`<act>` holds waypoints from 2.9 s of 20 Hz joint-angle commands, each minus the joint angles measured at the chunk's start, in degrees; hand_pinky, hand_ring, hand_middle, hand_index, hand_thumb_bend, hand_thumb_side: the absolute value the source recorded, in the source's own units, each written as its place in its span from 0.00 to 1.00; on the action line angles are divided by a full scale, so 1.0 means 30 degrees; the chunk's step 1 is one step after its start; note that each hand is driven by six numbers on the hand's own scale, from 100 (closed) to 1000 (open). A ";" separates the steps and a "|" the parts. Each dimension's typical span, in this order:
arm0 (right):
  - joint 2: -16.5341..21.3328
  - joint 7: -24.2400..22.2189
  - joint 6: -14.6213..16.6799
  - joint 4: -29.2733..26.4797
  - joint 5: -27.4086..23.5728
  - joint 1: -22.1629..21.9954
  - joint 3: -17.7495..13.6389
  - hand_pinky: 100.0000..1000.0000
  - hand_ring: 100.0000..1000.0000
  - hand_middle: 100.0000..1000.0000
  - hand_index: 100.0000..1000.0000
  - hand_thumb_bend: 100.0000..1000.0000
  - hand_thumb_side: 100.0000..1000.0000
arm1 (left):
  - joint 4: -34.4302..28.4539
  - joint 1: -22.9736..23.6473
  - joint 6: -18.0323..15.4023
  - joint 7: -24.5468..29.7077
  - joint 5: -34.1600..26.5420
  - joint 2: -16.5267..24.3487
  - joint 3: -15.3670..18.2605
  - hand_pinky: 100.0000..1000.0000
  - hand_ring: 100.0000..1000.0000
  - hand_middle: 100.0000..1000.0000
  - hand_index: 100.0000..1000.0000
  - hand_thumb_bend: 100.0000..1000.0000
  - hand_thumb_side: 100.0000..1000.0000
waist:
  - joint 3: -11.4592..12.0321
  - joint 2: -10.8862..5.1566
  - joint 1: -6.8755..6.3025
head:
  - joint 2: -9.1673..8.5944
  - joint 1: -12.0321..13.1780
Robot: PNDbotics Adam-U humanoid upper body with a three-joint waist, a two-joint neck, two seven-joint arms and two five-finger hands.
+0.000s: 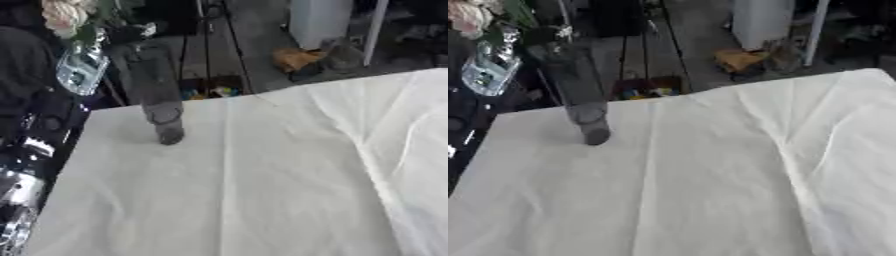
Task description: Arrange flowers into the vase.
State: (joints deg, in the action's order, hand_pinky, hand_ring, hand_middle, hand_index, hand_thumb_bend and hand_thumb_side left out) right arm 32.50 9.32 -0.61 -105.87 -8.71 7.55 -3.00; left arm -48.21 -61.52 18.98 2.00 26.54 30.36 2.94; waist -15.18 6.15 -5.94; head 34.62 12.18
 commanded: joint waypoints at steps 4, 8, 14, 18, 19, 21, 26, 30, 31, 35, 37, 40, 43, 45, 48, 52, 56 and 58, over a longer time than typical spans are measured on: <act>0.0399 -0.0035 0.0004 -0.0121 -0.0033 0.0082 -0.0219 0.78 0.74 0.64 0.84 0.00 0.88 | -0.0044 -0.0262 -0.0045 0.0824 0.1210 0.0829 0.0145 0.77 0.69 0.78 0.69 0.79 0.47 | 0.0057 -0.0213 0.0152 | 0.0004 -0.0055; 0.0375 -0.0049 0.0007 -0.0120 -0.0037 0.0074 -0.0215 0.78 0.74 0.63 0.84 0.00 0.88 | -0.0006 -0.0166 -0.0123 0.1251 0.1627 0.0794 0.0135 0.77 0.69 0.78 0.69 0.79 0.47 | 0.0089 -0.0213 0.0172 | 0.0026 -0.0072; 0.0328 -0.0084 0.0000 -0.0077 -0.0018 0.0032 -0.0203 0.78 0.74 0.63 0.84 0.00 0.88 | 0.0041 0.0034 -0.0304 0.1934 0.1996 0.0805 -0.0066 0.78 0.71 0.79 0.70 0.79 0.48 | 0.0181 -0.0184 0.0214 | 0.0041 -0.0146; 0.0307 -0.0089 0.0006 -0.0059 -0.0020 0.0006 -0.0212 0.78 0.74 0.63 0.84 0.00 0.88 | 0.0013 0.0139 -0.0390 0.2292 0.1999 0.0825 -0.0118 0.79 0.71 0.78 0.70 0.80 0.48 | 0.0241 -0.0188 0.0253 | 0.0051 -0.0179; 0.0303 -0.0087 0.0009 -0.0057 -0.0022 0.0001 -0.0215 0.78 0.74 0.63 0.84 0.00 0.88 | 0.0010 0.0163 -0.0400 0.2361 0.1974 0.0821 -0.0114 0.79 0.71 0.78 0.70 0.80 0.48 | 0.0250 -0.0189 0.0262 | 0.0054 -0.0192; 0.0298 -0.0087 0.0011 -0.0051 -0.0024 -0.0006 -0.0219 0.78 0.74 0.63 0.84 0.00 0.88 | 0.0027 0.0201 -0.0413 0.2488 0.1906 0.0816 -0.0122 0.79 0.71 0.78 0.70 0.81 0.48 | 0.0258 -0.0196 0.0279 | 0.0049 -0.0203; 0.0315 -0.0084 0.0020 -0.0055 -0.0032 -0.0014 -0.0231 0.78 0.74 0.63 0.84 0.00 0.88 | 0.0090 0.0246 -0.0421 0.2742 0.1821 0.0825 -0.0155 0.79 0.71 0.78 0.71 0.82 0.48 | 0.0246 -0.0222 0.0314 | 0.0020 -0.0216; 0.0325 -0.0088 0.0015 -0.0049 -0.0039 -0.0014 -0.0232 0.78 0.74 0.63 0.84 0.00 0.88 | 0.0178 0.0273 -0.0465 0.3051 0.1919 0.0862 -0.0201 0.80 0.71 0.78 0.71 0.83 0.48 | 0.0270 -0.0243 0.0307 | 0.0006 -0.0233; 0.0327 -0.0089 0.0013 -0.0046 -0.0040 -0.0012 -0.0231 0.78 0.74 0.63 0.84 0.00 0.88 | 0.0201 0.0279 -0.0472 0.3119 0.1954 0.0869 -0.0202 0.80 0.71 0.78 0.71 0.83 0.48 | 0.0279 -0.0244 0.0304 | 0.0001 -0.0236; 0.0326 -0.0090 0.0015 -0.0041 -0.0040 -0.0007 -0.0237 0.78 0.74 0.63 0.84 0.00 0.88 | 0.0268 0.0322 -0.0503 0.3330 0.2082 0.0873 -0.0208 0.80 0.71 0.78 0.72 0.84 0.48 | 0.0334 -0.0233 0.0298 | -0.0010 -0.0247; 0.0324 -0.0093 0.0015 -0.0038 -0.0035 -0.0004 -0.0237 0.78 0.74 0.63 0.84 0.00 0.88 | 0.0267 0.0339 -0.0521 0.3393 0.2132 0.0878 -0.0210 0.80 0.71 0.78 0.72 0.85 0.48 | 0.0357 -0.0219 0.0296 | -0.0014 -0.0253; 0.0316 -0.0095 0.0008 -0.0027 -0.0026 -0.0005 -0.0240 0.78 0.74 0.63 0.84 0.00 0.88 | 0.0268 0.0370 -0.0544 0.3503 0.2189 0.0881 -0.0231 0.80 0.72 0.78 0.72 0.86 0.48 | 0.0394 -0.0208 0.0289 | -0.0006 -0.0260; 0.0317 -0.0101 0.0008 -0.0022 -0.0028 0.0000 -0.0238 0.78 0.74 0.63 0.84 0.00 0.88 | 0.0273 0.0383 -0.0549 0.3583 0.2261 0.0900 -0.0232 0.80 0.72 0.78 0.72 0.87 0.47 | 0.0438 -0.0213 0.0287 | -0.0005 -0.0277; 0.0320 -0.0097 0.0008 -0.0016 -0.0032 0.0000 -0.0244 0.77 0.74 0.63 0.84 0.00 0.88 | 0.0272 0.0384 -0.0546 0.3612 0.2312 0.0917 -0.0226 0.80 0.72 0.78 0.72 0.87 0.47 | 0.0459 -0.0219 0.0281 | -0.0013 -0.0282; 0.0318 -0.0104 0.0008 -0.0007 -0.0037 0.0004 -0.0239 0.77 0.74 0.63 0.84 0.00 0.88 | 0.0289 0.0384 -0.0532 0.3628 0.2380 0.0924 -0.0213 0.81 0.72 0.78 0.72 0.88 0.47 | 0.0485 -0.0226 0.0267 | -0.0019 -0.0296; 0.0319 -0.0102 0.0004 0.0014 -0.0021 -0.0012 -0.0253 0.77 0.74 0.63 0.84 0.00 0.88 | 0.0299 0.0395 -0.0553 0.3604 0.2440 0.0955 -0.0184 0.81 0.72 0.78 0.71 0.87 0.48 | 0.0505 -0.0230 0.0262 | -0.0020 -0.0305; 0.0314 -0.0087 0.0008 0.0027 -0.0032 -0.0036 -0.0268 0.77 0.74 0.63 0.84 0.00 0.88 | 0.0274 0.0419 -0.0584 0.3399 0.2295 0.0996 -0.0114 0.81 0.71 0.78 0.70 0.95 0.50 | 0.0520 -0.0239 0.0277 | -0.0029 -0.0318; 0.0314 -0.0085 0.0007 0.0034 -0.0032 -0.0046 -0.0274 0.77 0.74 0.63 0.84 0.00 0.88 | 0.0272 0.0423 -0.0607 0.3337 0.2212 0.1019 -0.0110 0.81 0.71 0.78 0.70 1.00 0.51 | 0.0521 -0.0245 0.0277 | -0.0032 -0.0322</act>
State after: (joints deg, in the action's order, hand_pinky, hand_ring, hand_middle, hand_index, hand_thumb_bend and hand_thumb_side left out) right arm 32.47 9.11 -0.57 -105.47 -8.71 7.07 -3.19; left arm -46.82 -59.38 17.24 12.36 33.29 31.24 2.35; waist -13.73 6.23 -5.55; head 34.63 11.28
